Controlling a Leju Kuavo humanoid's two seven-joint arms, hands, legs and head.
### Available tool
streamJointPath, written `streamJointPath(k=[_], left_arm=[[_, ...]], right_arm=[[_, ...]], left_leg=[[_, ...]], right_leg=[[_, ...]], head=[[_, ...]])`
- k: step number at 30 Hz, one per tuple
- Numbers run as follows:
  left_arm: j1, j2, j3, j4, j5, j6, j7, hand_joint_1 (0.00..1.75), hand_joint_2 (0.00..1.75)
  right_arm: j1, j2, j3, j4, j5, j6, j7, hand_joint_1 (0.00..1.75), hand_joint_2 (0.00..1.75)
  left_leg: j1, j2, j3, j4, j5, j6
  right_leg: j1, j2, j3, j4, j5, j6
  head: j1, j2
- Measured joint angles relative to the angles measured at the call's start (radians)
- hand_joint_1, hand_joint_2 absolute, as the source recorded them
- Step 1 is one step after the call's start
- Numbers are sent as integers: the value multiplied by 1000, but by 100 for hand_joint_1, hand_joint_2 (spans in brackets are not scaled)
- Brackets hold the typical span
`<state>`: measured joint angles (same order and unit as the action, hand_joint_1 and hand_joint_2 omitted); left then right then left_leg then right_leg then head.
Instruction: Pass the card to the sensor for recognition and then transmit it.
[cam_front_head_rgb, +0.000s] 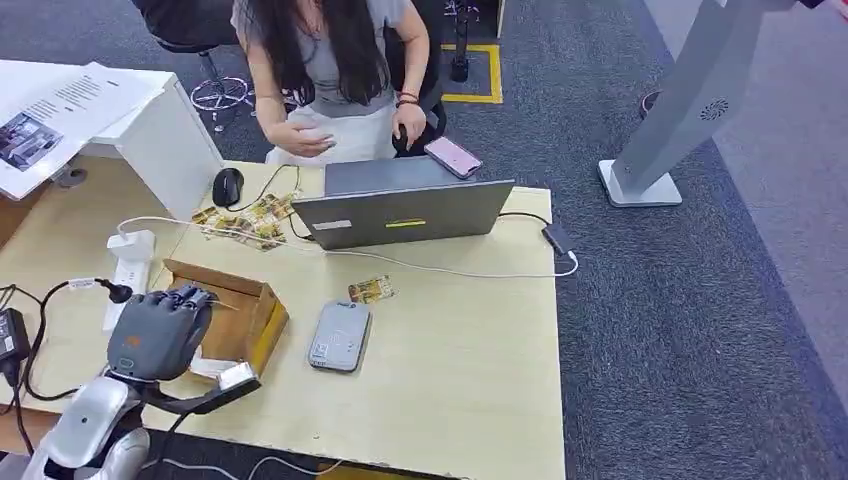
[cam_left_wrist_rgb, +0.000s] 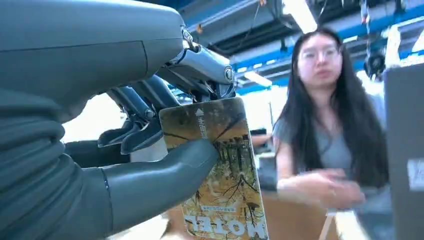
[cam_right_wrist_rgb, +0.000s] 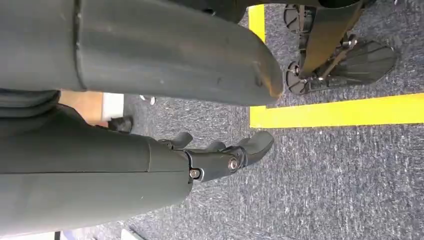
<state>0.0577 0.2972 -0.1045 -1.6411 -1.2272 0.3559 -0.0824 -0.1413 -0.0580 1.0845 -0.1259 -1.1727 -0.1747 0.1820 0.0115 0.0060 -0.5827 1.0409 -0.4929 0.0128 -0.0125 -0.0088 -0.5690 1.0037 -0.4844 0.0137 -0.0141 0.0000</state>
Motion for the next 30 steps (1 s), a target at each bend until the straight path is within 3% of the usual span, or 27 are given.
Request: streamJointPath(k=[16,25,30], left_arm=[[-81,6,-61,-9,21,-16,4,175,175],[-319,-1,-108,30,80,-102,34,175,175],[-585,-48,-142,220,67,-167,98,175,175]], right_arm=[[-4,0,12,0,-3,3,1,0,0],[-20,0,39,0,3,12,3,0,0],[-49,2,66,0,11,18,27,0,0]], left_leg=[[0,0,0,0,0,0],[0,0,-1,1,3,1],[0,-3,-3,1,6,1]], right_leg=[[0,0,-1,0,0,0],[0,0,-2,0,3,0],[0,-3,-2,0,7,0]], head=[[0,0],[0,0],[0,0]])
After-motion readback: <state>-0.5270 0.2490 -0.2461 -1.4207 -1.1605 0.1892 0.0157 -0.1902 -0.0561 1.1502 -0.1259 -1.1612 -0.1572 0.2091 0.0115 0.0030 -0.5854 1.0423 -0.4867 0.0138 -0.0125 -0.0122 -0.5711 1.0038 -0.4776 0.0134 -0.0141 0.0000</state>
